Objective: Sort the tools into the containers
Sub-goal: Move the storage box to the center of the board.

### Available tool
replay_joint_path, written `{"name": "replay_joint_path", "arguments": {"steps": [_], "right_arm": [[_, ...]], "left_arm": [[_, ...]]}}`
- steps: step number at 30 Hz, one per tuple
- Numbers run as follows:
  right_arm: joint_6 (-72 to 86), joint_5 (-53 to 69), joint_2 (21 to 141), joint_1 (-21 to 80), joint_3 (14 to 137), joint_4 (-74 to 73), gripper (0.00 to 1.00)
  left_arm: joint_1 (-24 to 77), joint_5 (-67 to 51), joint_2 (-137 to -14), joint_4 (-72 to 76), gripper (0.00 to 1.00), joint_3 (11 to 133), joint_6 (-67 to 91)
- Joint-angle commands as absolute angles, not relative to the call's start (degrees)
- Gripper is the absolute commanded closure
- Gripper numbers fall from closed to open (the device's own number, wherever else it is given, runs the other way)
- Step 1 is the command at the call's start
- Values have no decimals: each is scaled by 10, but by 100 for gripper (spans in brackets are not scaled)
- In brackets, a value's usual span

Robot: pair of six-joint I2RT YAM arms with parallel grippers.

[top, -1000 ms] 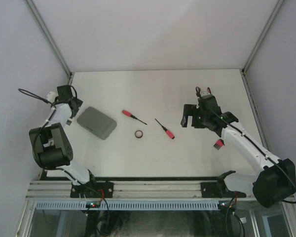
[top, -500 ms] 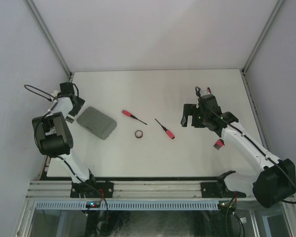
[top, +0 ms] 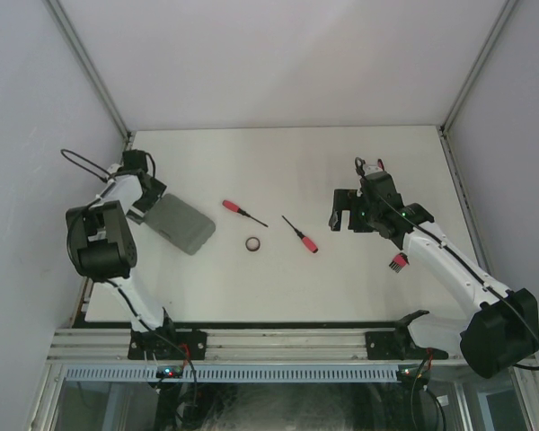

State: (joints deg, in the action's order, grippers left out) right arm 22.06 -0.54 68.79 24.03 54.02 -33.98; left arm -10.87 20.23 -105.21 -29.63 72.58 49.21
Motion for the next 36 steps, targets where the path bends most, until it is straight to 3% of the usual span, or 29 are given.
{"name": "replay_joint_path", "arguments": {"steps": [1, 36], "right_arm": [[208, -8, 684, 243, 541, -318, 3], [246, -9, 665, 287, 527, -326, 5]], "left_arm": [[-81, 195, -1060, -297, 3, 743, 482], [62, 175, -891, -249, 4, 521, 450]]}}
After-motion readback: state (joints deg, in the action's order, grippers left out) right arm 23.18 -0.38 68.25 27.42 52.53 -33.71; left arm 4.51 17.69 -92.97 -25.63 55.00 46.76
